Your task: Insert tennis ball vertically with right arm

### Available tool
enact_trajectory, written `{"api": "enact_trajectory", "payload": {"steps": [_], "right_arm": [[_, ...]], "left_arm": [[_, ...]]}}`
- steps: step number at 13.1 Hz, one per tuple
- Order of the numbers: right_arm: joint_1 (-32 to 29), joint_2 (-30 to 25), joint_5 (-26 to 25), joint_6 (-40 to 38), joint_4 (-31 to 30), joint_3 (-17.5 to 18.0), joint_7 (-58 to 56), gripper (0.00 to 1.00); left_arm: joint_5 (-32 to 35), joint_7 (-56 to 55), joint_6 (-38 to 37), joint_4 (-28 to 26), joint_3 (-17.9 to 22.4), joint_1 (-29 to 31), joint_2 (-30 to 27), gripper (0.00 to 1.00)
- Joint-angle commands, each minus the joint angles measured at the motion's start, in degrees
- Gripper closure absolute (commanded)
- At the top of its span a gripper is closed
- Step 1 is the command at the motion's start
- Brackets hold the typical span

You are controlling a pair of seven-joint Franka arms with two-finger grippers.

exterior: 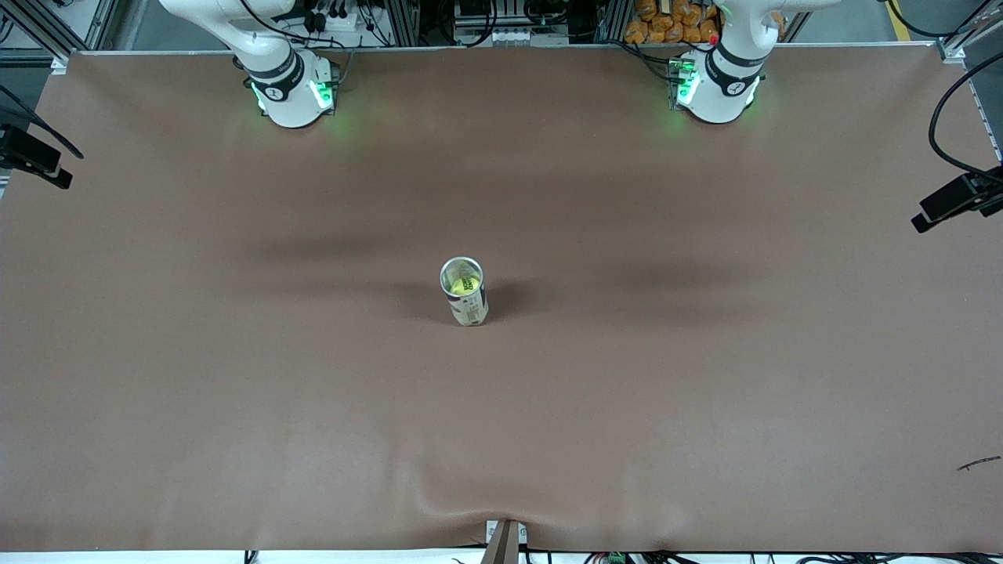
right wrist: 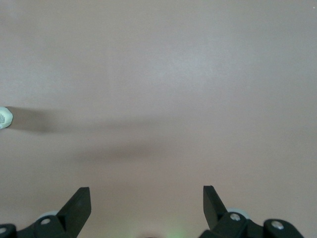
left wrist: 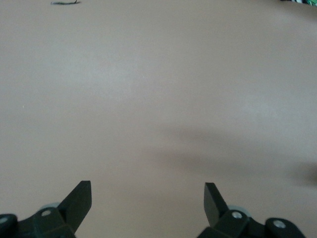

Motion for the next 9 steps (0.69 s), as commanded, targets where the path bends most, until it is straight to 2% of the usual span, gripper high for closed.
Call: {"api": "enact_trajectory", "payload": {"steps": [1,4,9], "right_arm": [[1.22,1.08,0.85,-0.45,0.99,-0.34,0.43,0.00],[1.84,1.17,0.85,-0.54,0.99,-0.34,0.43,0.00],[1.67,1.17,0.85,-0.54,1.07,-0.34,0.43,0.00]], "left_arm": [[-0.04,4.60,-0.82,-0.14,-0.21,-0.10,-1.13,0.00],[0.13,-0.59,-1.36,0.56,-4.68,-0.10,-1.22,0.00],[0.57,-0.24,-1.27,1.00,-4.87,-0.10,-0.96,0.00]]}}
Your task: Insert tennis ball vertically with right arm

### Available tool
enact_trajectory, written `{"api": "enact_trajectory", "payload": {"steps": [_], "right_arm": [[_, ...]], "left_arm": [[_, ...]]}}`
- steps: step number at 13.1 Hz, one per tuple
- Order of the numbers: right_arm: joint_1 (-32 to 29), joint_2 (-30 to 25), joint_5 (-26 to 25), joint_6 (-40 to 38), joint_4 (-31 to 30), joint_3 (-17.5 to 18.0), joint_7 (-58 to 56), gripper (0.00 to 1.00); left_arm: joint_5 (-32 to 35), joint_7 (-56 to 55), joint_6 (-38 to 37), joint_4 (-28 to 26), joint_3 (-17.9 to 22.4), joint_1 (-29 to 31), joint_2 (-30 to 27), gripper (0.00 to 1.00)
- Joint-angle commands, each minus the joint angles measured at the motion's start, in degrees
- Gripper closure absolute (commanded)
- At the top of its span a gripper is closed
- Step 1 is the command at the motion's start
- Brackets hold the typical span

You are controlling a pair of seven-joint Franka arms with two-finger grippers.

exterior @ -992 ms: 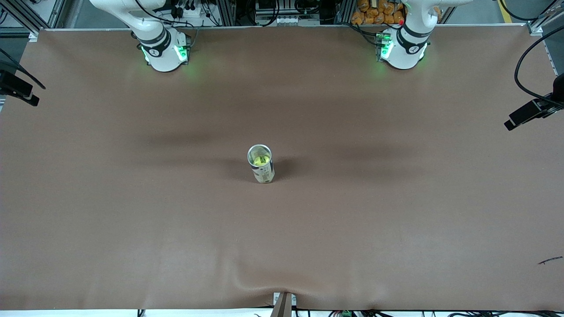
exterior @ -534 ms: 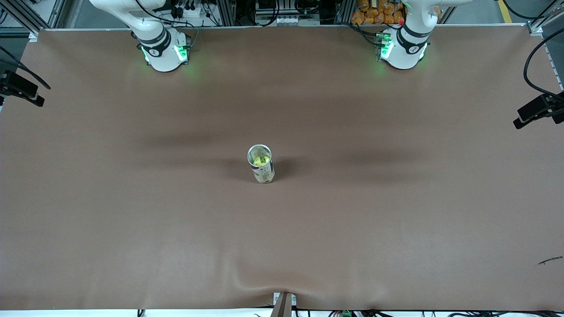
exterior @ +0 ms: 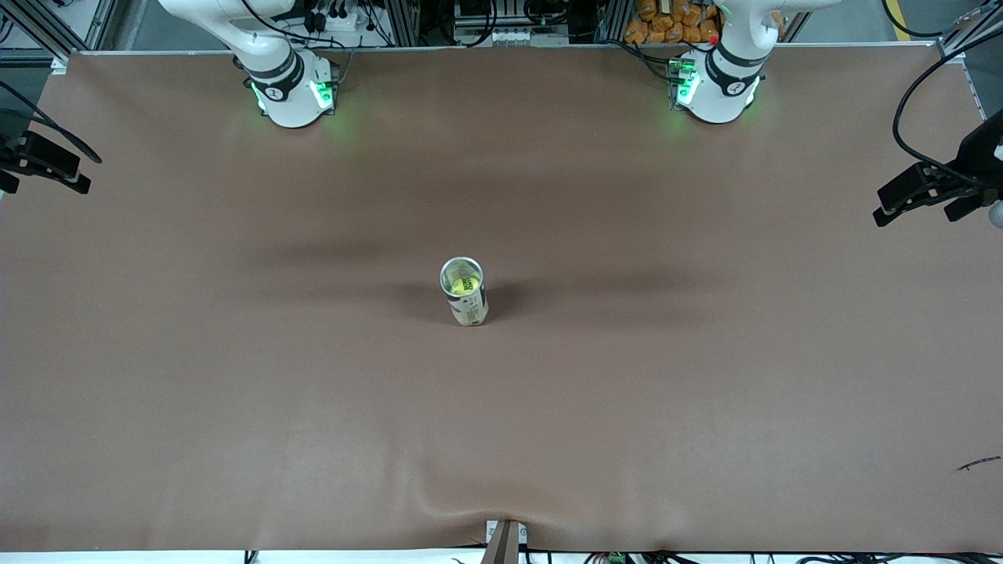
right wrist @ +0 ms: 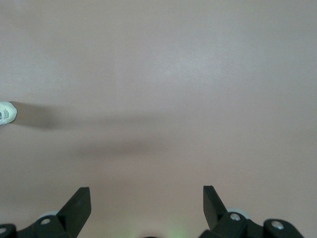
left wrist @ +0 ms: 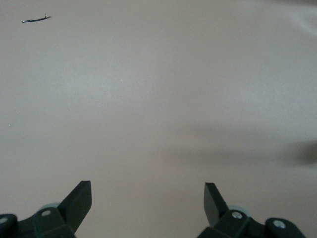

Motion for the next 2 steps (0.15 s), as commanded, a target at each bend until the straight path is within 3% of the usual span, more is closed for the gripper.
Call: {"api": "enact_trajectory", "payload": {"steps": [1,2], "right_arm": [[0.41,0.36,0.55,-0.53,1.08,-0.44,0.43,0.00],[0.41,0.36,0.55,-0.53,1.08,-0.44,0.43,0.00]], "left_arm": [[-0.05,-0.68,-0.87,0.44,0.15,0.19,-0.53,0.00],[-0.05,-0.68,-0.87,0.27,0.15,0.36,-0.62,0.00]]}}
